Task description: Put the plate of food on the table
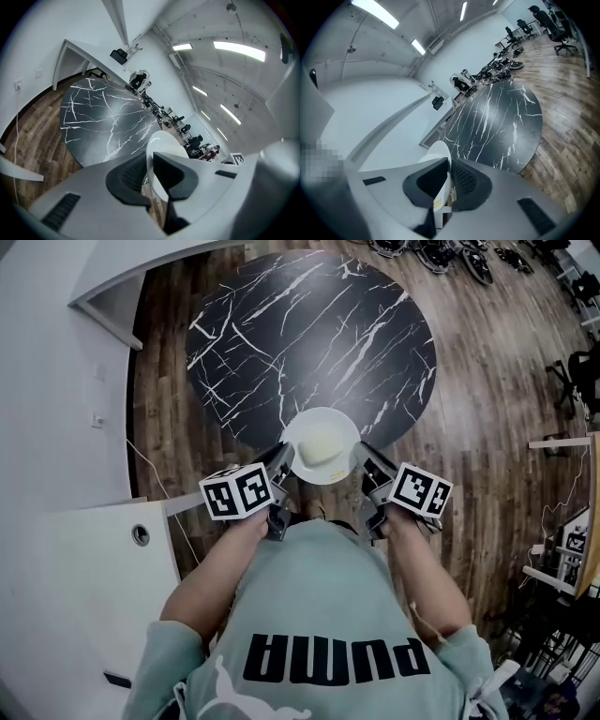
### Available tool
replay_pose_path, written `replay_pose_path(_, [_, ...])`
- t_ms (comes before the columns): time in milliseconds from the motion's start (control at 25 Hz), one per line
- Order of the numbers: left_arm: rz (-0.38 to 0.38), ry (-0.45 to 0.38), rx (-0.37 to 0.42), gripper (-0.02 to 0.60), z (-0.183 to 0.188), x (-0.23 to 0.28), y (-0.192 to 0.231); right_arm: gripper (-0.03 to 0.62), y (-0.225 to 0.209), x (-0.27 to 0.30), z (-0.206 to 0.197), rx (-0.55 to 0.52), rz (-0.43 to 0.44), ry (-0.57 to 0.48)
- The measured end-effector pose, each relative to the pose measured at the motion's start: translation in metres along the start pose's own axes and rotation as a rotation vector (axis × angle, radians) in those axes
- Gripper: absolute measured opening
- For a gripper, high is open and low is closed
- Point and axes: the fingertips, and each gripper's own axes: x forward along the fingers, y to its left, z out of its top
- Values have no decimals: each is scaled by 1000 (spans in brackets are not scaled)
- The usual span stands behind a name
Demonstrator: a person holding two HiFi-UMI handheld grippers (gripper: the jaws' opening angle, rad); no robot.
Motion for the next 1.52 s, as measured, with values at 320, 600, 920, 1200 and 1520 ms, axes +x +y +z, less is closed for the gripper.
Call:
replay_pose_path(320, [-24, 21, 50, 48, 14, 12, -1, 29, -5, 6, 8, 28, -16, -50])
replay_pose_path(600, [-5, 3, 55, 48, 27, 27, -1, 29, -12, 19, 26, 22, 8, -43])
replay_pose_path(920, [39, -23, 31, 48, 33, 61, -15, 29, -36, 27, 62, 2, 27, 13])
replay_pose_path(1200, [89, -22, 23, 48, 29, 91, -22, 29, -65, 33, 81, 17, 38, 64])
replay_pose_path(1520, [136, -6, -6, 49, 21, 127, -24, 29, -99, 40, 99, 22, 38, 115])
